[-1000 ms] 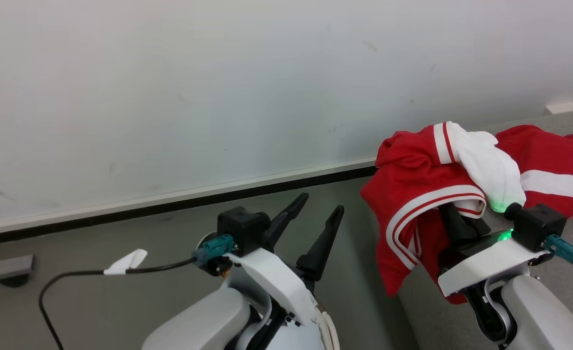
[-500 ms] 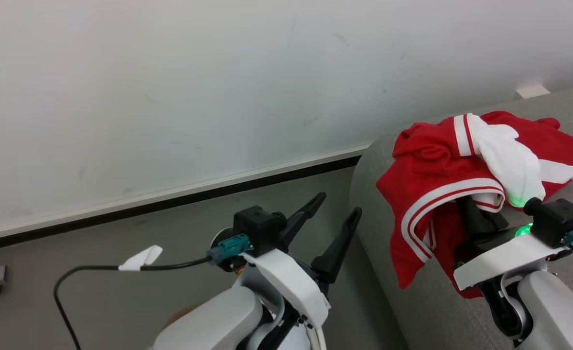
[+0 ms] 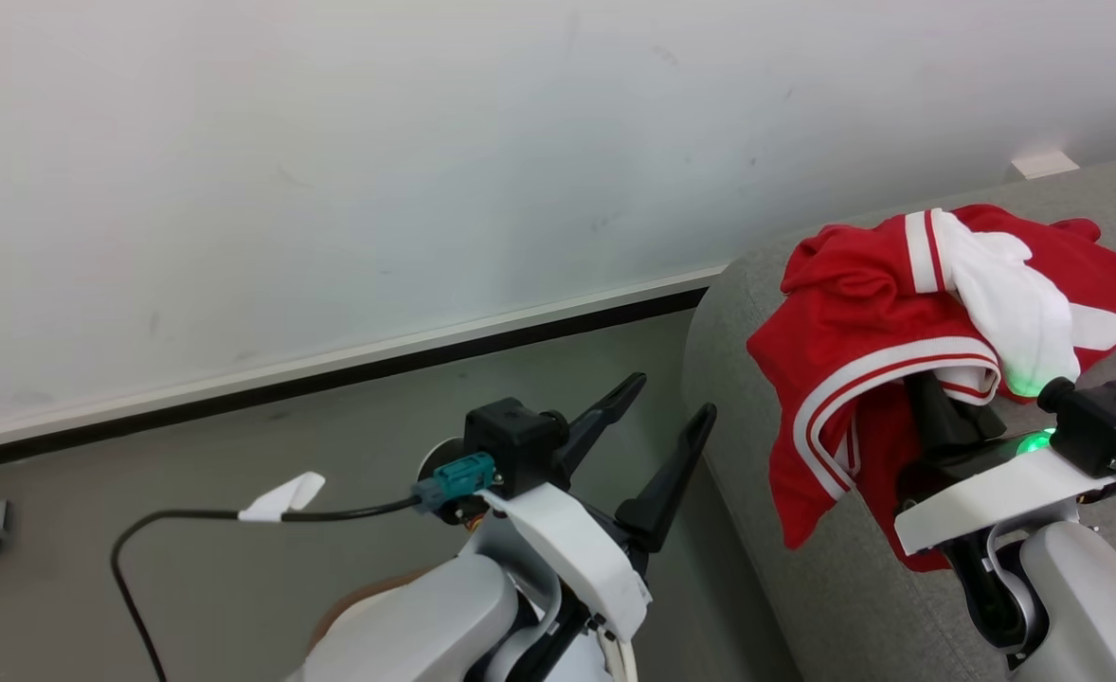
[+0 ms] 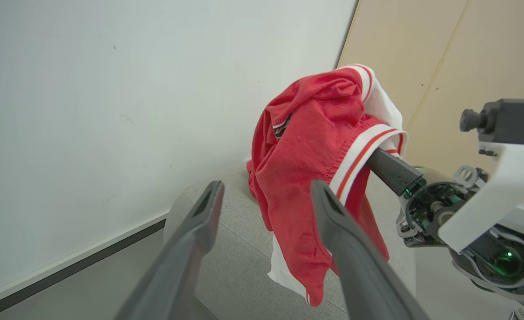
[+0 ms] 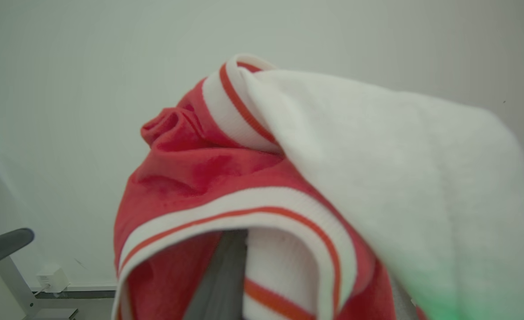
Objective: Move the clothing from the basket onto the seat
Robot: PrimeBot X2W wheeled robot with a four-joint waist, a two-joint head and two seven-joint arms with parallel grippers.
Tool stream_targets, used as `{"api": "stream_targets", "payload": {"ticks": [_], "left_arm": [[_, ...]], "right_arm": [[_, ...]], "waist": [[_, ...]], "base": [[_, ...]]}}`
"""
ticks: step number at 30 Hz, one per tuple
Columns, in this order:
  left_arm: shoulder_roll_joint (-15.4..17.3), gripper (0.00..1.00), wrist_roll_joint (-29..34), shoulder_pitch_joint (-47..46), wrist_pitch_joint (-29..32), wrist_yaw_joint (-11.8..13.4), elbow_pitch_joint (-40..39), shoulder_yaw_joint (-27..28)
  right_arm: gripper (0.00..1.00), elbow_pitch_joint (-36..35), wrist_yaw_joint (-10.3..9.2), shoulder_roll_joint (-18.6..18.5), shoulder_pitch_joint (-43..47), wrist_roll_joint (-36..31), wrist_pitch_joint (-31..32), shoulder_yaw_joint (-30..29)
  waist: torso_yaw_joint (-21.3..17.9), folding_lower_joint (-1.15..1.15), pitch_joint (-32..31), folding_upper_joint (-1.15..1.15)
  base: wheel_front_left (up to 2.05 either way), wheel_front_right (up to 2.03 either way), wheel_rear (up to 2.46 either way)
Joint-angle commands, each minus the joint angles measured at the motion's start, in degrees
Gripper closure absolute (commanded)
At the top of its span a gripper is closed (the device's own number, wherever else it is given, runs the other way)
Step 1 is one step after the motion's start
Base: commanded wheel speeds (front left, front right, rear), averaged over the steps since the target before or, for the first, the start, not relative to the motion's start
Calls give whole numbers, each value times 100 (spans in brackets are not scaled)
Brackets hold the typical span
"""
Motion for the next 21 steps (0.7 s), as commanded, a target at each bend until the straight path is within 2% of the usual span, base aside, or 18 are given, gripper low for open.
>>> {"api": "stream_targets", "payload": {"ticks": [1,10,14,21], "left_arm": [[24,0,47,-52,22,-8,-22,-9],[8,0,204,-399,166,28,-270,-55],[21,0,329,-695,290,0,-460,-70],[-23,0,542,-1266,427,-75,-825,-65]], "right_arm": [[100,-44,-13,-16,34,-23,0,-33],[100,-167,-13,-86,-237,-32,0,-477],[100,-222,-13,-193,-565,-141,0,-776],[100,-73,-13,-623,-1428,-469,0,-1573]], "waist": [[14,0,20,0],[178,0,570,0],[265,0,1093,0],[553,0,2145,0]], "base": [[0,0,0],[0,0,0],[0,0,0],[0,0,0]]}}
